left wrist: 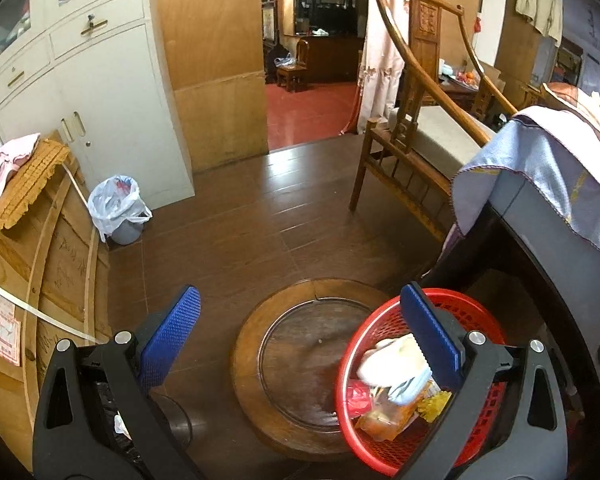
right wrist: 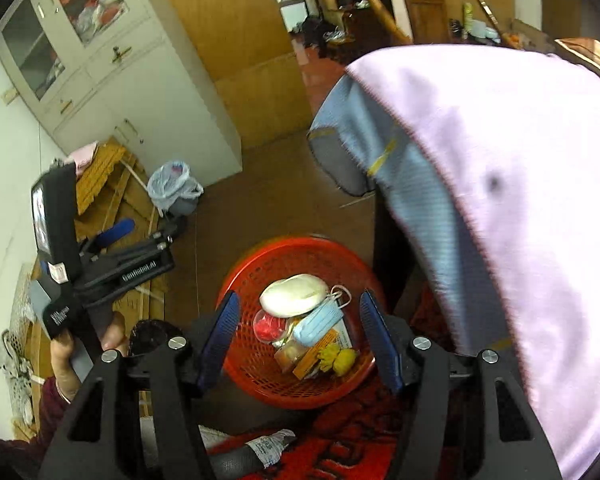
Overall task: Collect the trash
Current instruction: 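Open both tools to drop the cups into the red wastebasket, then bring both tools back over the bed toward the remaining trash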
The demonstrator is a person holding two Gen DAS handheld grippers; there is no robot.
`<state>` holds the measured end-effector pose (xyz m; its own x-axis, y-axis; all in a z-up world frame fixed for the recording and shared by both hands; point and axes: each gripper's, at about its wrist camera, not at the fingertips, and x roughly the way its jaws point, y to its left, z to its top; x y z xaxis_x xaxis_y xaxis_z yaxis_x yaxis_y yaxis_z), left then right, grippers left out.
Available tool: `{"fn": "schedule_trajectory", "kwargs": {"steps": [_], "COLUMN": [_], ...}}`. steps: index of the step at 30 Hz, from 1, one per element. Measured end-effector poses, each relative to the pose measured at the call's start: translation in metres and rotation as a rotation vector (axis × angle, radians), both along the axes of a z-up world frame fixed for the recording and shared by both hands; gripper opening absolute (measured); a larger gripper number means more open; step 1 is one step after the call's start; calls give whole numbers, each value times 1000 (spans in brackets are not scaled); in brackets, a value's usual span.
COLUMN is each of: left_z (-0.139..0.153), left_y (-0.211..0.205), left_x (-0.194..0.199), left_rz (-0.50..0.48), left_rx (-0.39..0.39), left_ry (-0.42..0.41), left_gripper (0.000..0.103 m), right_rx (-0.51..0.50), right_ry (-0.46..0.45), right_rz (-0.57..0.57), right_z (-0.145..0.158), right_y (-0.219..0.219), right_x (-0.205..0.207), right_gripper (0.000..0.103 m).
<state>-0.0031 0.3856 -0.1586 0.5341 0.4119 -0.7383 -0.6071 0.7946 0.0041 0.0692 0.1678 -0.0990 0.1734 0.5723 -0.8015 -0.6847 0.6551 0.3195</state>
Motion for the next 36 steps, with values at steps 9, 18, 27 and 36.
{"fn": "schedule_trajectory", "kwargs": {"steps": [9,18,27,36], "left_z": [41,92,115,112], "left_y": [-46,-123,-231,-342], "left_x": [3,2,28,107], "left_rz": [-76,-215,-445,-685], "left_rx": [64,155,213,298], "left_ry": [-52,-114,-126,-94], "left_gripper": [96,96,96,96], "right_rx": [81,170,167,37], "right_ry": [-87,-201,-304,-310], "right_rz": [-98,-259,-497,-757], "right_z": [41,81,91,75], "right_y": [-67,-172,-312,-423], "right_x": [-1,-13,-14,46], "right_gripper": [62,70,83,91]}}
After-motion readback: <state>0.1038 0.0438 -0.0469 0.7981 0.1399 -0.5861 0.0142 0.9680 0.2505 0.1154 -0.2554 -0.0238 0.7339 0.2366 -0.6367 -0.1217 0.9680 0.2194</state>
